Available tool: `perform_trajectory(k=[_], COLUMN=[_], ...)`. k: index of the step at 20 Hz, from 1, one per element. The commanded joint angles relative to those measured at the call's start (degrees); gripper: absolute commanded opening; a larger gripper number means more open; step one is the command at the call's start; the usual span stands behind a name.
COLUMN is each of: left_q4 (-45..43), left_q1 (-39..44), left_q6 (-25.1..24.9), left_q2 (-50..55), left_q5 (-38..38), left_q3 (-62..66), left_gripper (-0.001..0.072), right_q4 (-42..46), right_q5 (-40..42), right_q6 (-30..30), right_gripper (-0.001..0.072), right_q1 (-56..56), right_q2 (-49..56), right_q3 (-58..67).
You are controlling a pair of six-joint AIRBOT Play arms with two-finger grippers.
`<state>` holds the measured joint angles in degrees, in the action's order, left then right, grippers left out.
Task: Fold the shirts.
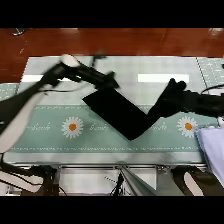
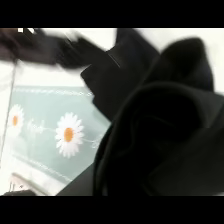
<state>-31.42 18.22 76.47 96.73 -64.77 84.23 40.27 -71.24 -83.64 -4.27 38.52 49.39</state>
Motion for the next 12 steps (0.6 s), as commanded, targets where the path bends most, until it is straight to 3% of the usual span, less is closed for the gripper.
perform_trajectory(k=[1,4,7,10,12], left_q4=[-1.20,-1.18,-1.18,-1.03,-0.92], left_q1=[-20.02,-31.41,-37.07,-36.65,-34.01], left_q6=[-3.21,-8.37,-12.33,-12.83,-12.81], left_q2=[-10.51,-26.03,-43.58,-56.24,-58.80], left_q5=[-9.33,-9.44,-9.29,-7.65,-6.27], left_q3=[-2.36,-11.15,-24.68,-36.52,-41.22], left_gripper=[0.0024,0.0024,0.0024,0.0024,0.0024], right_q4=[-0.74,-0.72,-0.72,-0.72,-0.76], right_q5=[11.96,17.84,19.54,20.57,20.68], right_q6=[-0.33,0.68,1.03,0.52,-0.42], right_gripper=[0.0039,0.0039,0.0039,0.0039,0.0040], right_q1=[13.68,23.65,29.53,32.20,32.54], right_q2=[10.05,27.02,44.54,58.77,65.05], right_q3=[3.19,14.01,27.98,40.35,45.53])
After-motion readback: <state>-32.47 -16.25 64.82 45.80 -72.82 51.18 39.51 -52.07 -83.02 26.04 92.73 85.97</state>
